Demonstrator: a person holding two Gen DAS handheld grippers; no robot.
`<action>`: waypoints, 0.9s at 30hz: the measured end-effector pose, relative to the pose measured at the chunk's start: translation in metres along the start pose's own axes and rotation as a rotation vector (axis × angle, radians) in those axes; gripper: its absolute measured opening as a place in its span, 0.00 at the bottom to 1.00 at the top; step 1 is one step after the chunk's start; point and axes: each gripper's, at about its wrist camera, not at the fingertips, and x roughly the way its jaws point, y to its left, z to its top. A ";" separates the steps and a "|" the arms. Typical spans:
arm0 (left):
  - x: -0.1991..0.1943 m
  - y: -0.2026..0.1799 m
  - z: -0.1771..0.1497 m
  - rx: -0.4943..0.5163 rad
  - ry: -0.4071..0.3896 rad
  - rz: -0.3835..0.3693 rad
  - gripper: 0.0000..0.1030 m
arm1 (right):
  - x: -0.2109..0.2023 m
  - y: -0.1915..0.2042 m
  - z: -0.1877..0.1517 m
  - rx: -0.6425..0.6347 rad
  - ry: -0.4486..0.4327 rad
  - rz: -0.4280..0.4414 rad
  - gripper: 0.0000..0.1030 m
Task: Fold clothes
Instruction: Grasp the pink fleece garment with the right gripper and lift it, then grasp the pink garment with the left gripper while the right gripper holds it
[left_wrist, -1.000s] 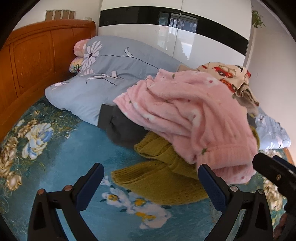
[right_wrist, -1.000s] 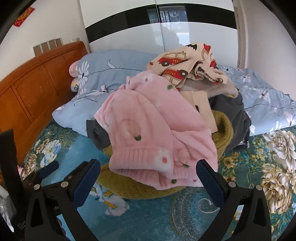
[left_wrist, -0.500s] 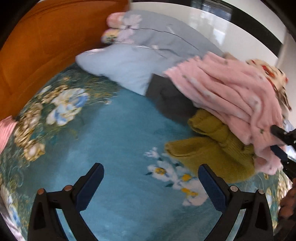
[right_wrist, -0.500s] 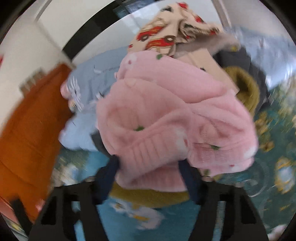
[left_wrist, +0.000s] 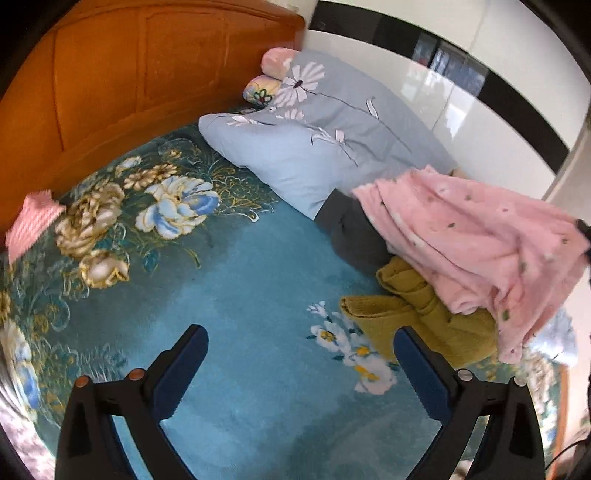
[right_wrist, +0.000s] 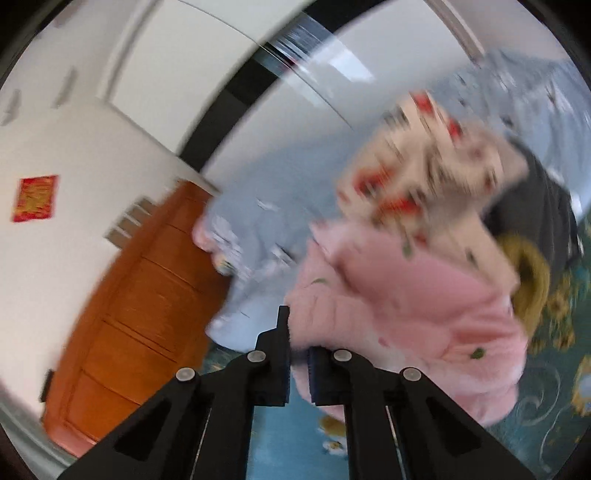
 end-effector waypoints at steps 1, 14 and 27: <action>-0.005 0.003 0.000 -0.022 -0.002 -0.020 0.99 | -0.013 0.008 0.007 -0.023 -0.020 0.019 0.07; -0.026 -0.034 -0.008 -0.085 0.087 -0.291 0.99 | -0.280 0.033 0.017 -0.282 -0.314 0.272 0.06; 0.069 -0.149 -0.038 -0.126 0.375 -0.355 0.98 | -0.363 -0.223 -0.085 0.148 -0.188 -0.513 0.06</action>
